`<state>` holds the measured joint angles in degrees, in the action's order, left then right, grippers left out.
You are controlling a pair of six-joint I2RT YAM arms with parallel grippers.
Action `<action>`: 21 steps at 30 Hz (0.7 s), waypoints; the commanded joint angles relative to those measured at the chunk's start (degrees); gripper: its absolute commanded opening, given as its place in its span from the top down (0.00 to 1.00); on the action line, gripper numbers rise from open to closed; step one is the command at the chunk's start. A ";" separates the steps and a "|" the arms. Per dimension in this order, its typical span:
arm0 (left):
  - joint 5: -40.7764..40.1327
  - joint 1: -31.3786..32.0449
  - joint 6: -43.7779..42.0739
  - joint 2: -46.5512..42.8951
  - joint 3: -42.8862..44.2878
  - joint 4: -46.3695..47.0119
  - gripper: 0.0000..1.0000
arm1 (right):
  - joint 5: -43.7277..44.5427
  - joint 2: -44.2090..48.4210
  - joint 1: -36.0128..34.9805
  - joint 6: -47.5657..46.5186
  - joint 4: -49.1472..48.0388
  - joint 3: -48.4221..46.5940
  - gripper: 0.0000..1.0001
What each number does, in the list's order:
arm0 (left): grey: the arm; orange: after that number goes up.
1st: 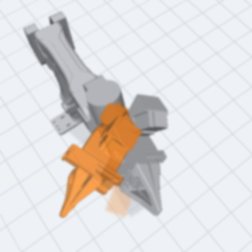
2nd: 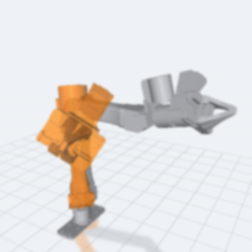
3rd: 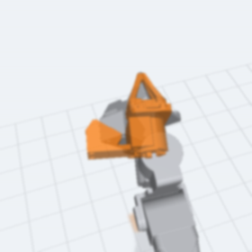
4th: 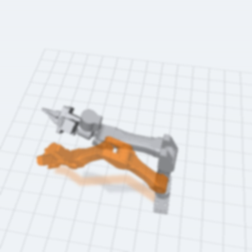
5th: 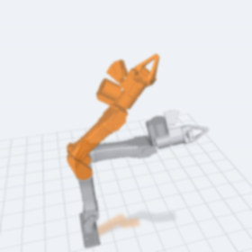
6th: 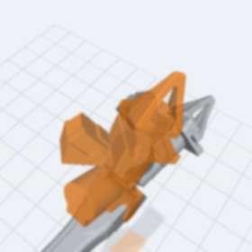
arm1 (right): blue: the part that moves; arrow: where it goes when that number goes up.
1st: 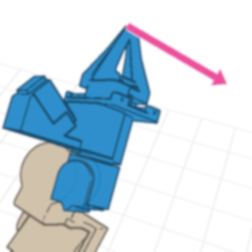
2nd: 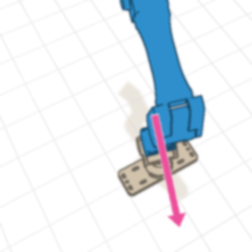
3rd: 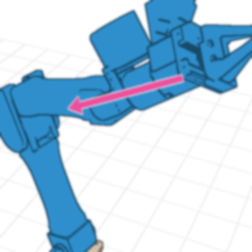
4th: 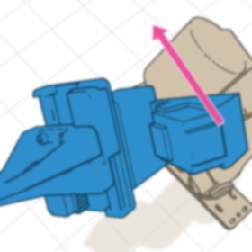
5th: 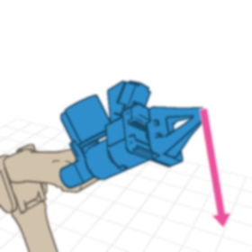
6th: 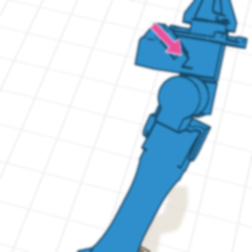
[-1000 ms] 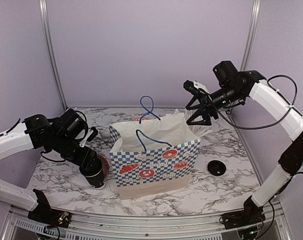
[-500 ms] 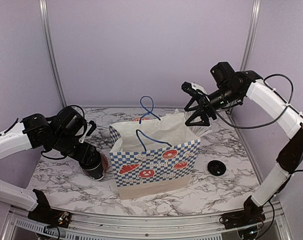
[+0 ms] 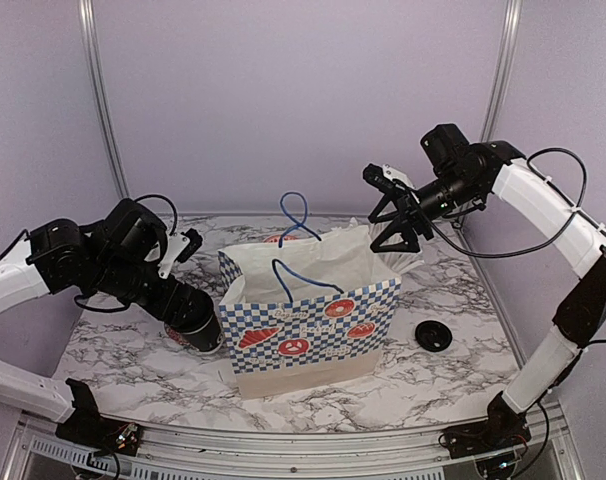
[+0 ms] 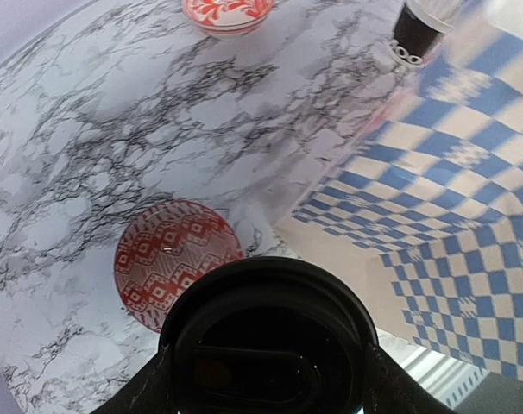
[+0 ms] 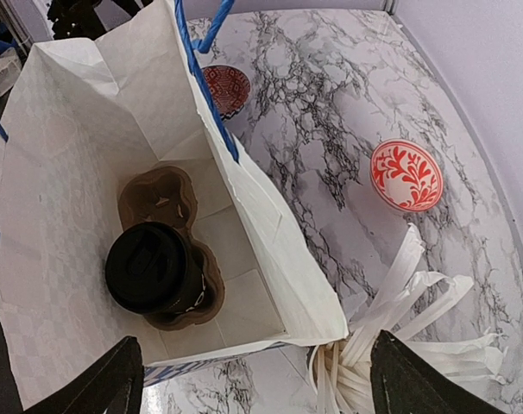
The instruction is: Pack the takeout coffee
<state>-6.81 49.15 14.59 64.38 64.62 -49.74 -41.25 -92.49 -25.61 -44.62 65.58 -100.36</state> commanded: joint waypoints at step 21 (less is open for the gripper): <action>1.31 8.86 8.25 3.06 -10.08 1.54 0.35 | -1.37 -1.08 -1.13 -1.71 1.13 -0.81 0.12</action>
<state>-5.34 57.52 20.47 66.81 55.70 -49.10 -41.58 -93.06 -26.20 -45.25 65.63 -100.36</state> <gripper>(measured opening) 0.699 0.878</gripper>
